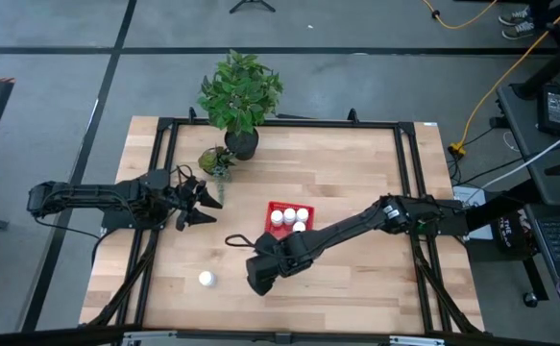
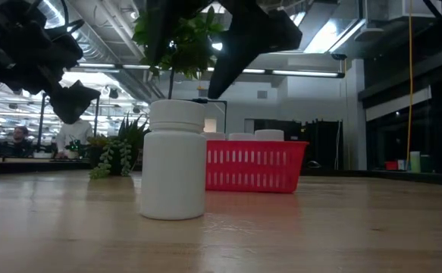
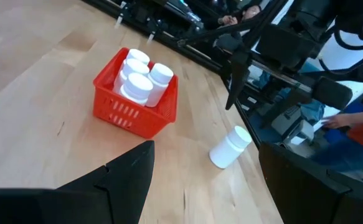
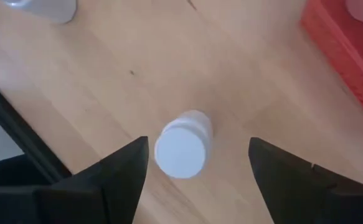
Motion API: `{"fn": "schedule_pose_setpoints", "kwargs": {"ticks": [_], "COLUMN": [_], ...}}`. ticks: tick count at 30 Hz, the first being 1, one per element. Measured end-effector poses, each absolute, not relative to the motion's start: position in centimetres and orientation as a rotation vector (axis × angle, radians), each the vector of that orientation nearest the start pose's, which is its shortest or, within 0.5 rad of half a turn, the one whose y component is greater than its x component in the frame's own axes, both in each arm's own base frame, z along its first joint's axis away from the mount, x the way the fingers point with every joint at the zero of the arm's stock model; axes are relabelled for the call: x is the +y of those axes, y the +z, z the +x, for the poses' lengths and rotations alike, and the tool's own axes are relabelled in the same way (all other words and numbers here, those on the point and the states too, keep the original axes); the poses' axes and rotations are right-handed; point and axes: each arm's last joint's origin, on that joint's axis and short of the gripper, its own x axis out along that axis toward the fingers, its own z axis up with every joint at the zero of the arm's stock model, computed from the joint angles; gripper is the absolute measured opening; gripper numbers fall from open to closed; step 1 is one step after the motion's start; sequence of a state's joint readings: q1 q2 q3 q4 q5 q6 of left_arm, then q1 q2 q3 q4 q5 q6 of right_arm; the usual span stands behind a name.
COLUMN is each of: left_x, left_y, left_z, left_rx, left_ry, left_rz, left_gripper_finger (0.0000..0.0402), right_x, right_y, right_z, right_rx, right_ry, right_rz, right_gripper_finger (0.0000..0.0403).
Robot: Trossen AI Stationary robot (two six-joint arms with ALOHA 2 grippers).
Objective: Pick and place pill bottles into a basket
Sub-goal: Put the white pill bottle into the red bin
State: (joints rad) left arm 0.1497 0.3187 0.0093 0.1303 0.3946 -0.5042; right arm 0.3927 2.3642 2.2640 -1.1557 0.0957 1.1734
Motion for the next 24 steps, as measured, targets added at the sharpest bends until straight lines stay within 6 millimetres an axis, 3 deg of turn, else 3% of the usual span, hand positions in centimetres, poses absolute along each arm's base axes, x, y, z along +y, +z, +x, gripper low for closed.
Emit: {"fn": "schedule_pose_setpoints", "kwargs": {"ticks": [17,24], "left_x": [0.6,0.6], "left_y": [15.2,15.2], "left_z": [11.4,11.4], "left_rx": [0.23,0.231], "left_ry": [-0.178,-0.178], "left_rz": [-0.564,-0.565], "left_gripper_finger": [0.0281,0.0281], "right_x": [19.0,19.3], "right_y": [21.1,19.1], "right_z": [46.2,46.8], "right_rx": [1.227,1.262], "right_ry": [-0.404,-0.382], "right_rz": [0.727,0.721], "right_gripper_finger": [0.0277,0.0277]}}
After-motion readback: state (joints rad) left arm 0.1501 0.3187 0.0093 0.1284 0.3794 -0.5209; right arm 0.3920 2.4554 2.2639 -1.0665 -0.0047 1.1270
